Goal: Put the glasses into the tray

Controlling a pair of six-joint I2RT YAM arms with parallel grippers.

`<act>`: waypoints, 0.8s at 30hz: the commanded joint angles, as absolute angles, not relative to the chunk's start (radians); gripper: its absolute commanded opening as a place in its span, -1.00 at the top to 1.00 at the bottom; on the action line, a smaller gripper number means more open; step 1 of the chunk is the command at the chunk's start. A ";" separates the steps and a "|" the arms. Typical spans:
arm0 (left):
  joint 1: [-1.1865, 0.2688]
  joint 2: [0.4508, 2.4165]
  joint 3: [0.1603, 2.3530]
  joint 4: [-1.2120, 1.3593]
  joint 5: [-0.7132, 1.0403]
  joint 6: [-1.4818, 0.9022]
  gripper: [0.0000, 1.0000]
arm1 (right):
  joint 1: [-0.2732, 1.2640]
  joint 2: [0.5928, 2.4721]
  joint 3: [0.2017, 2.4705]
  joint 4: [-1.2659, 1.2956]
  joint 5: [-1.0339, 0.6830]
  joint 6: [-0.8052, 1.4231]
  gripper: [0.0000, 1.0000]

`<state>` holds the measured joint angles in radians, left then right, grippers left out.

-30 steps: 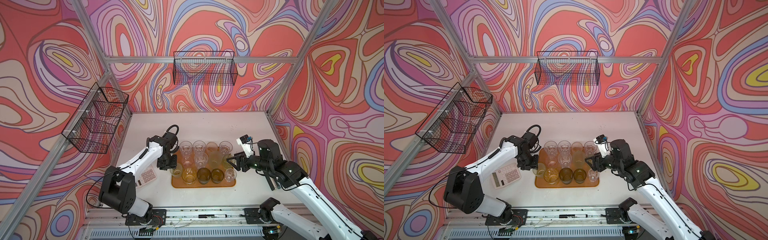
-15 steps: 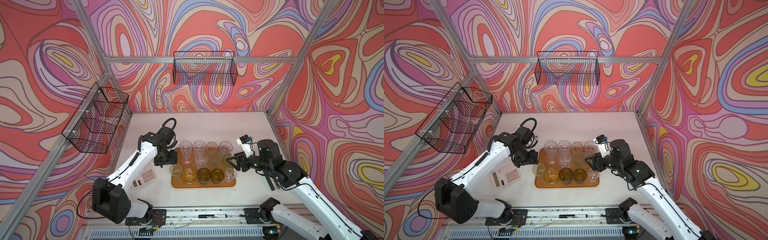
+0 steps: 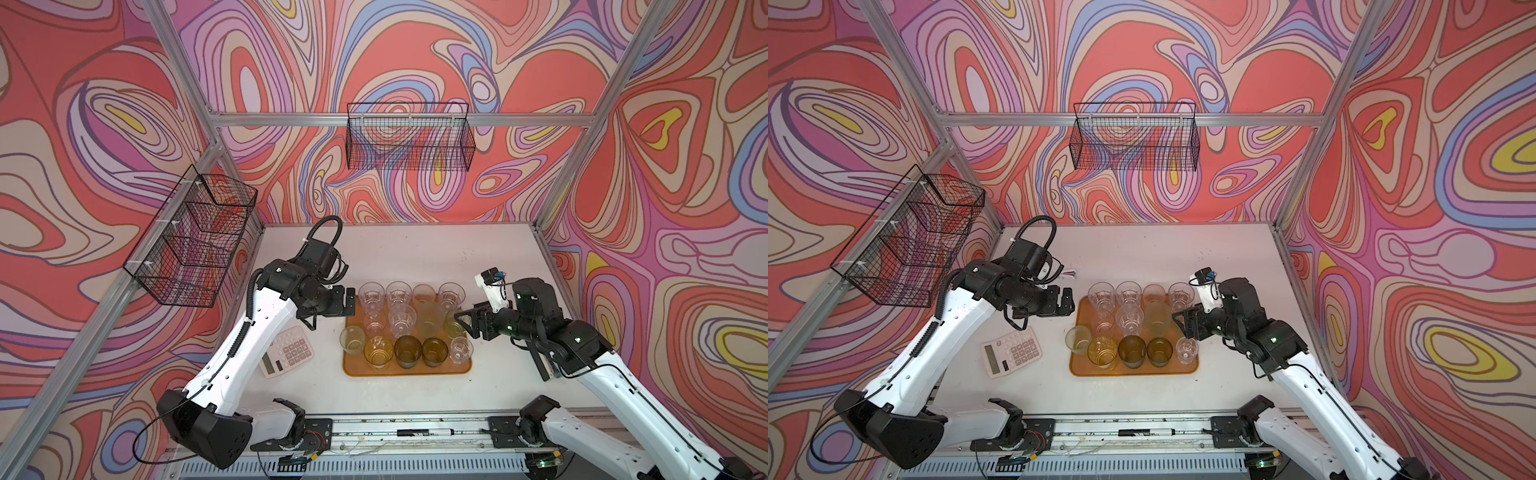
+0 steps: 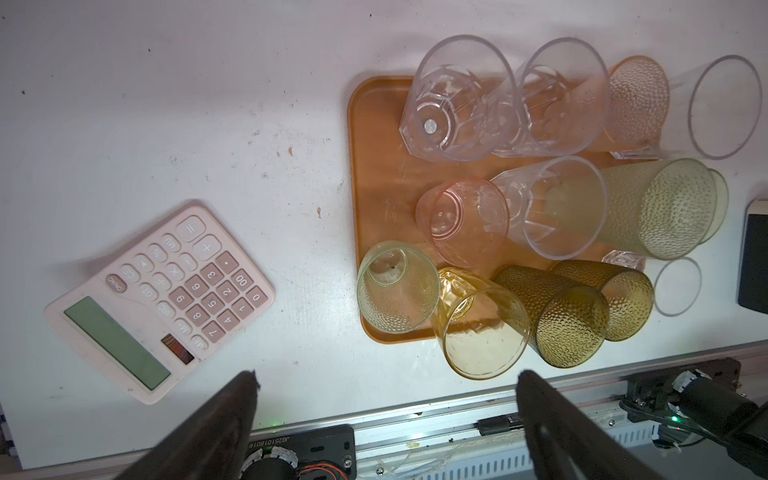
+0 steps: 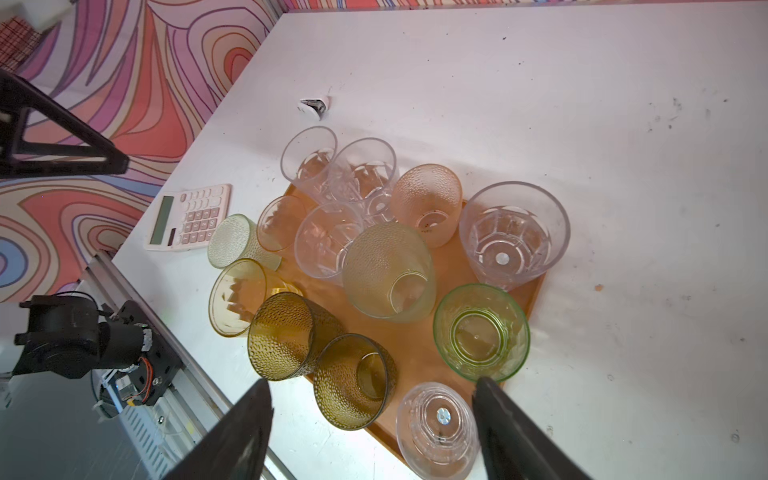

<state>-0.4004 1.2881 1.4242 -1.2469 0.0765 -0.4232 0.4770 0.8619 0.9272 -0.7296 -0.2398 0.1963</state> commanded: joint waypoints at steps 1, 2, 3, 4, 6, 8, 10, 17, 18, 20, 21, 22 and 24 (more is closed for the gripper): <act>-0.403 1.283 1.460 -1.246 0.051 -0.384 -1.00 | 0.476 0.880 0.968 -0.729 -0.159 0.199 -0.65; -0.402 1.291 1.472 -1.244 0.051 -0.376 -1.00 | 0.476 0.888 0.976 -0.725 -0.138 0.205 -0.68; -0.402 1.298 1.483 -1.243 0.048 -0.371 -1.00 | 0.476 0.892 0.982 -0.722 -0.116 0.210 -0.71; -0.403 1.304 1.491 -1.240 0.041 -0.365 -1.00 | 0.476 0.898 0.988 -0.718 -0.091 0.213 -0.74; -0.402 1.313 1.504 -1.229 0.029 -0.352 -1.00 | 0.476 0.907 1.001 -0.705 -0.055 0.213 -0.80; -0.401 1.315 1.509 -1.206 0.022 -0.340 -1.00 | 0.476 0.907 1.012 -0.680 -0.022 0.216 -0.90; -0.397 1.317 1.511 -1.178 0.015 -0.329 -1.00 | 0.476 0.911 1.022 -0.657 0.017 0.220 -0.97; -0.373 1.322 1.532 -1.053 -0.043 -0.279 -1.00 | 0.475 0.985 1.099 -0.582 0.194 0.207 -0.97; -0.366 1.321 1.529 -1.032 -0.051 -0.275 -1.00 | 0.475 0.997 1.102 -0.567 0.224 0.199 -0.97; -0.347 1.322 1.523 -0.981 -0.056 -0.258 -1.00 | 0.475 1.028 1.113 -0.531 0.285 0.179 -0.97; -0.337 1.326 1.526 -0.962 -0.061 -0.247 -1.00 | 0.474 1.045 1.119 -0.511 0.305 0.163 -0.97; -0.323 1.335 1.532 -0.944 -0.072 -0.234 -1.00 | 0.475 1.062 1.124 -0.492 0.320 0.145 -0.97; -0.300 1.342 1.532 -0.896 -0.108 -0.201 -1.00 | 0.474 1.092 1.131 -0.456 0.355 0.114 -0.97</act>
